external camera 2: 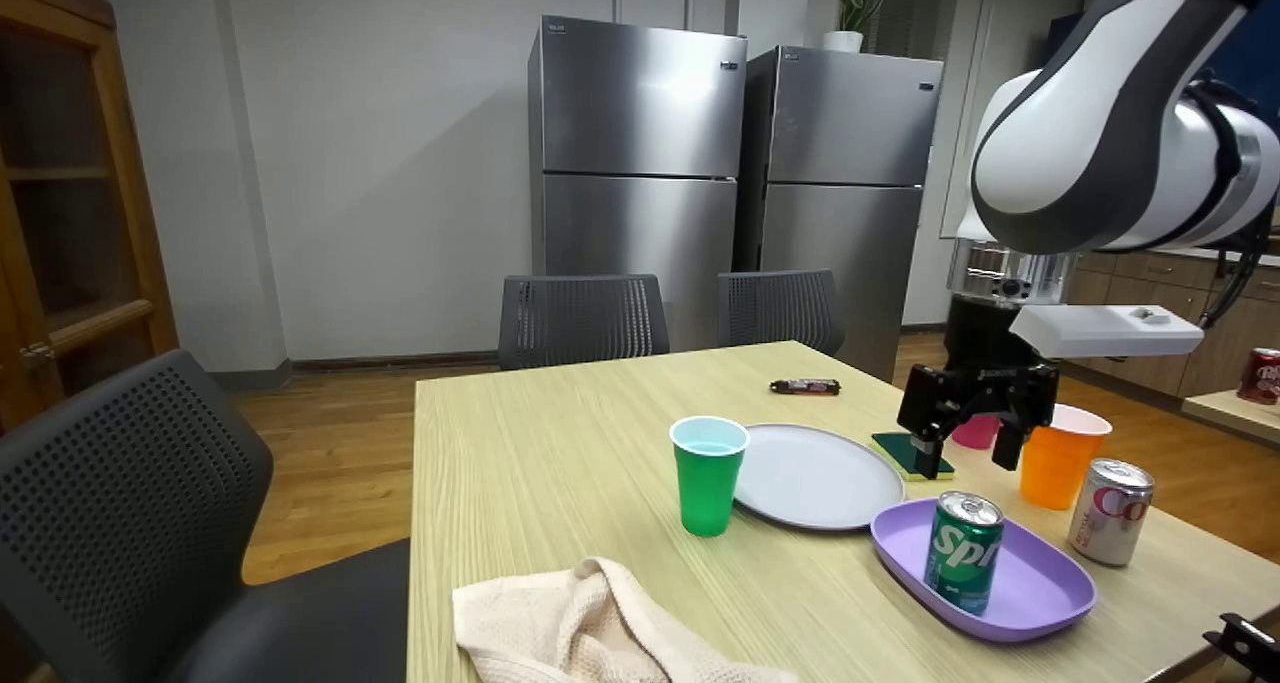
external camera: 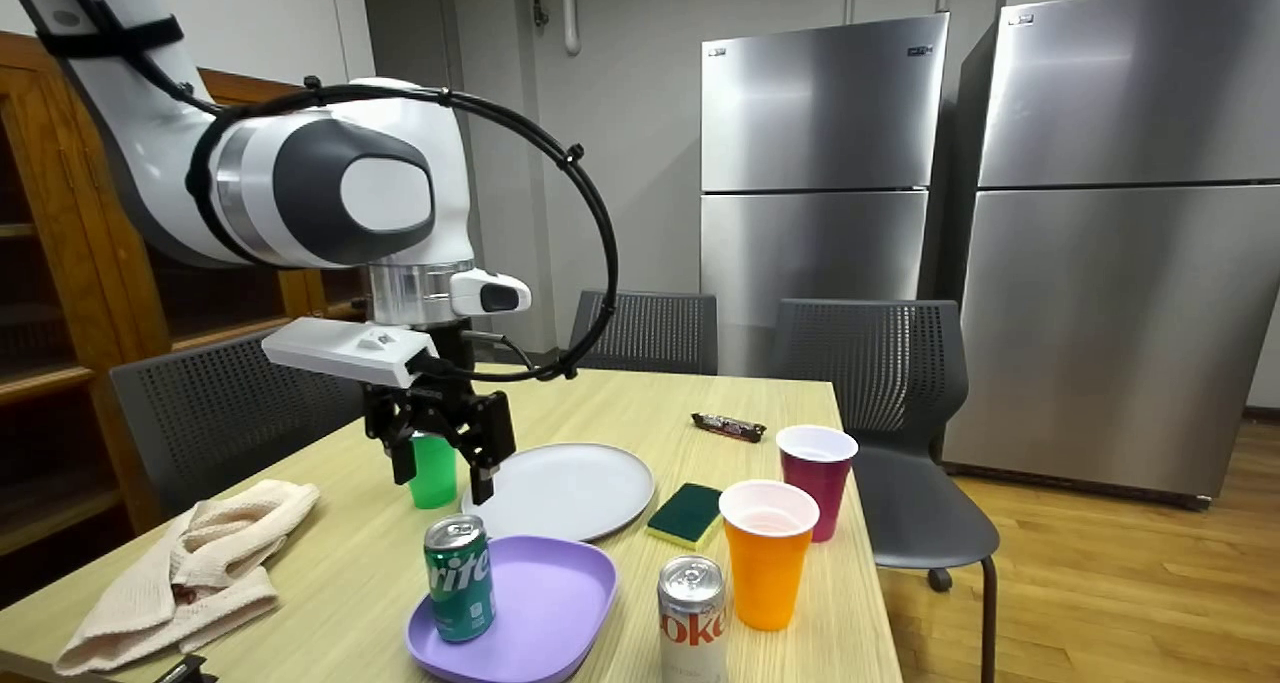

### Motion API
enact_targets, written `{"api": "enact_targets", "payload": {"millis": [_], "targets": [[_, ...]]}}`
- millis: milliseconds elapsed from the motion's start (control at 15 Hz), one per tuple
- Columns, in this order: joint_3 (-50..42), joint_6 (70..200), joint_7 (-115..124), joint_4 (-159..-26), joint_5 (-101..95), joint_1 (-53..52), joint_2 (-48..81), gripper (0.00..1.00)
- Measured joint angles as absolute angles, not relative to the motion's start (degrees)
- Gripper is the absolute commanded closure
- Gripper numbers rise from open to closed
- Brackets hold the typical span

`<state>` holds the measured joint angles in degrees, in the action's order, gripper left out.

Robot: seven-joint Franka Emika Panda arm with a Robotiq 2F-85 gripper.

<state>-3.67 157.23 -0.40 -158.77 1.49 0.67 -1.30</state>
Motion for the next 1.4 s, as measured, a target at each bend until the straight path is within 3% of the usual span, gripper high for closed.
{"api": "enact_targets", "payload": {"millis": [1400], "targets": [[-14.7,157.8,11.2,-156.5,-3.0,13.5,-1.5,0.00]]}}
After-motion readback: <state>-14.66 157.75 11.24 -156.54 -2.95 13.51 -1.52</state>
